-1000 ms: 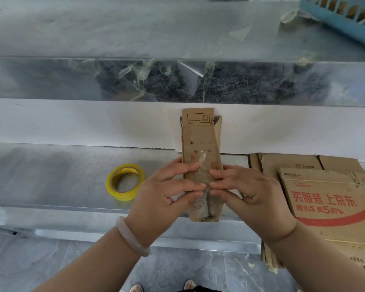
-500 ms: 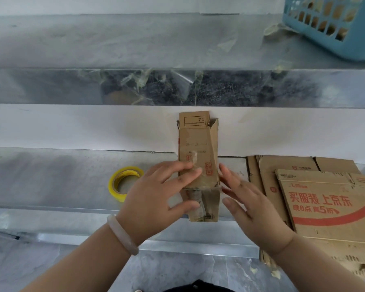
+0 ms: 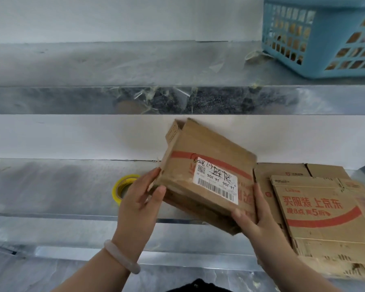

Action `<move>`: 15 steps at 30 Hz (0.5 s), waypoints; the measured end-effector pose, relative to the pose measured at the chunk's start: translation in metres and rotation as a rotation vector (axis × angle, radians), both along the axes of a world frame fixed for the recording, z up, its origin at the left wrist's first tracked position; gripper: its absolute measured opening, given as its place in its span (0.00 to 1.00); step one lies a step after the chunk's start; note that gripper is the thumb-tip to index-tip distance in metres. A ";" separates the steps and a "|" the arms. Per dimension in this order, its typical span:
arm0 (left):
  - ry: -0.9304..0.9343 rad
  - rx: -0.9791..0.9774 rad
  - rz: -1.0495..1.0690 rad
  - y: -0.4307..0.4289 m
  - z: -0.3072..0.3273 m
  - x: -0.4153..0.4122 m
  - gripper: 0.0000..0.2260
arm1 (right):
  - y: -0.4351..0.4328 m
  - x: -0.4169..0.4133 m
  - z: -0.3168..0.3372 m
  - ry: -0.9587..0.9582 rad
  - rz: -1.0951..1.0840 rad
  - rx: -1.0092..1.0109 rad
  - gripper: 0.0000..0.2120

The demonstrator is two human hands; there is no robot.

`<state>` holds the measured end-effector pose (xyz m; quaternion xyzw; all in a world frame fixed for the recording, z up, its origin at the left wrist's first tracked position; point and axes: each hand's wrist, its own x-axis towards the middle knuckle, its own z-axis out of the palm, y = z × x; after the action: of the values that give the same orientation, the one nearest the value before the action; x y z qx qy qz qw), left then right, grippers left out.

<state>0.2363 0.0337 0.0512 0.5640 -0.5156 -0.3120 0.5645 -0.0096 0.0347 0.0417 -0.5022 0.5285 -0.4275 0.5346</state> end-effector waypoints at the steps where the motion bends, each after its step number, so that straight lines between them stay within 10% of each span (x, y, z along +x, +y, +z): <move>1: 0.056 0.033 0.002 0.002 -0.001 0.002 0.18 | 0.002 0.000 0.004 -0.046 -0.028 -0.019 0.41; 8: 0.170 0.460 -0.044 -0.011 -0.019 0.002 0.04 | 0.006 -0.002 0.008 0.203 0.059 -0.329 0.42; 15: 0.013 0.594 -0.189 -0.034 -0.055 0.013 0.11 | -0.035 0.027 0.015 0.737 0.122 -0.750 0.30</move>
<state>0.2498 -0.0004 -0.0035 0.6520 -0.4485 -0.5035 0.3467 0.0174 -0.0007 0.0566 -0.8057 0.4621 -0.3504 0.1207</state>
